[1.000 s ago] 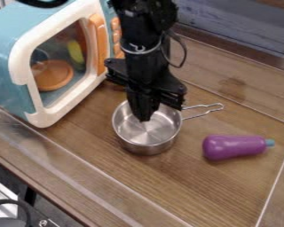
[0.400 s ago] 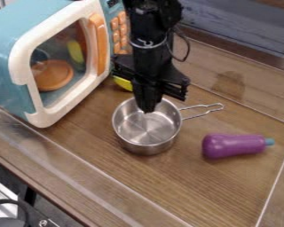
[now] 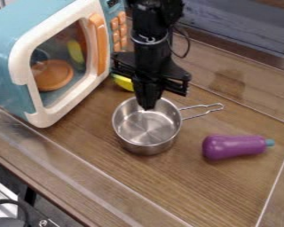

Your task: Put the eggplant in the silver pot

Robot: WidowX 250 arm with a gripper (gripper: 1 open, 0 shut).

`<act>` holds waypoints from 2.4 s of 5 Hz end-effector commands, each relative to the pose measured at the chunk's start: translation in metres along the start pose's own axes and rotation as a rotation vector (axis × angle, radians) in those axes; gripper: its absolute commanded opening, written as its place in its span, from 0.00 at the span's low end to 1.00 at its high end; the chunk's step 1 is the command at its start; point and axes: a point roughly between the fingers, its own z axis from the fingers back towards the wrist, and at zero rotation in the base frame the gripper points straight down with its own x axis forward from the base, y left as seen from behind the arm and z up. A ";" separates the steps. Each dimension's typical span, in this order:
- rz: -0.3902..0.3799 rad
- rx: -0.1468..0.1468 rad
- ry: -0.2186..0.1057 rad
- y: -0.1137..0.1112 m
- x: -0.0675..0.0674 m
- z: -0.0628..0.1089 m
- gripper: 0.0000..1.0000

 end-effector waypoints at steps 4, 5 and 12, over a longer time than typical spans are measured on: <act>-0.129 -0.030 -0.002 -0.007 0.016 0.017 1.00; -0.196 -0.047 0.003 -0.013 0.016 0.026 1.00; -1.095 -0.156 0.047 -0.082 0.023 0.004 1.00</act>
